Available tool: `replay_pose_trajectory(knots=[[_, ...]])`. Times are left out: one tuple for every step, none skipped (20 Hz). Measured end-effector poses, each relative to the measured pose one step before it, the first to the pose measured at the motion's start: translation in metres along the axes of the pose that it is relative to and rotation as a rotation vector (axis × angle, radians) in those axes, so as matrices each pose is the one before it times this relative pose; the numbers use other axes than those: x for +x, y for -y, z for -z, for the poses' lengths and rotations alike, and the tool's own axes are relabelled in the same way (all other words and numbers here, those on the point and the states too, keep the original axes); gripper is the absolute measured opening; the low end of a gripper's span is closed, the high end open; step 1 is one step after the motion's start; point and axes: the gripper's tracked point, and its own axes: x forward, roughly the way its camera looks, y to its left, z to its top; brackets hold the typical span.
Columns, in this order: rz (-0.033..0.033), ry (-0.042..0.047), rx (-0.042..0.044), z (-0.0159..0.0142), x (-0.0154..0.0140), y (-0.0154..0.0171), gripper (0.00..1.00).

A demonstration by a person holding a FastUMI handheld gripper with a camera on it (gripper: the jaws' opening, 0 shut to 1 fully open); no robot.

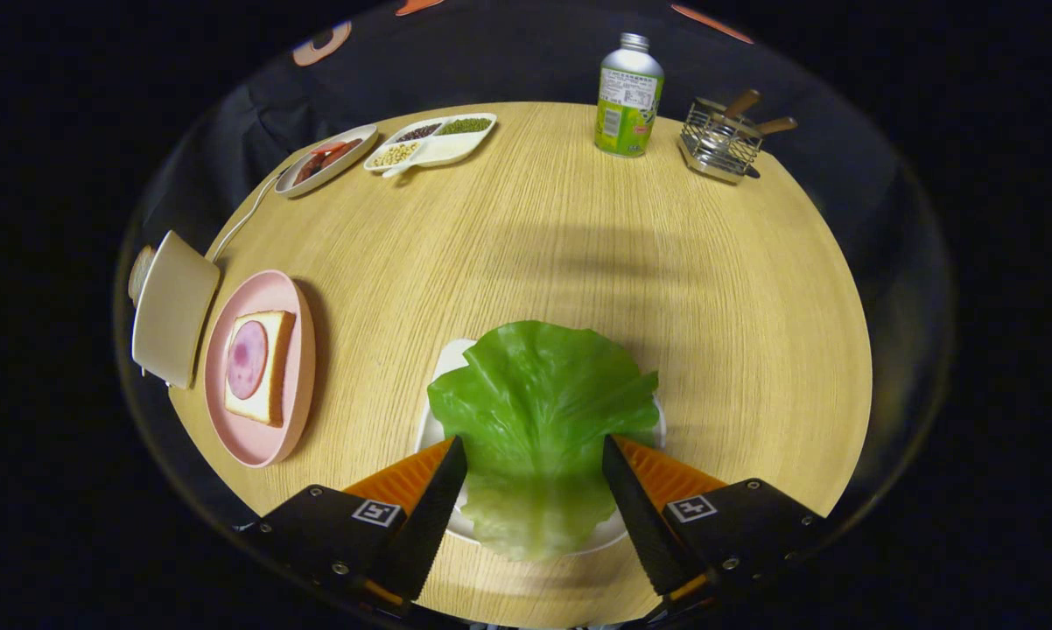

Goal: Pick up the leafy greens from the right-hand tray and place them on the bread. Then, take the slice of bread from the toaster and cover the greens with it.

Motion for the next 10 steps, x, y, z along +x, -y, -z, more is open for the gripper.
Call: replay_pose_trajectory(knots=[[0.00356, 0.01059, -0.01144, -0.00085, -0.00358, -0.00195, 0.93], [-0.00194, 0.00454, -0.00064, -0.0004, 0.00127, 0.0004, 0.92], [0.00139, -0.00415, 0.0044, 0.00069, 0.00204, 0.00035, 0.87], [0.00335, 0.00638, 0.00896, -0.001, -0.00059, 0.0017, 0.84], [0.0045, 0.00122, 0.00996, -0.00017, 0.0011, 0.00052, 0.77], [0.00267, -0.00242, 0.01392, -0.00017, -0.0003, 0.00065, 0.71], [0.00531, 0.00142, 0.01605, -0.00051, 0.00064, 0.00307, 0.6], [0.00684, 0.00013, 0.02115, -0.0008, -0.00058, 0.00157, 0.53], [0.00398, 0.00163, 0.01857, 0.0003, -0.0003, 0.00107, 0.38], [0.00243, 0.00294, 0.01443, -0.00102, 0.00032, 0.00065, 0.3]])
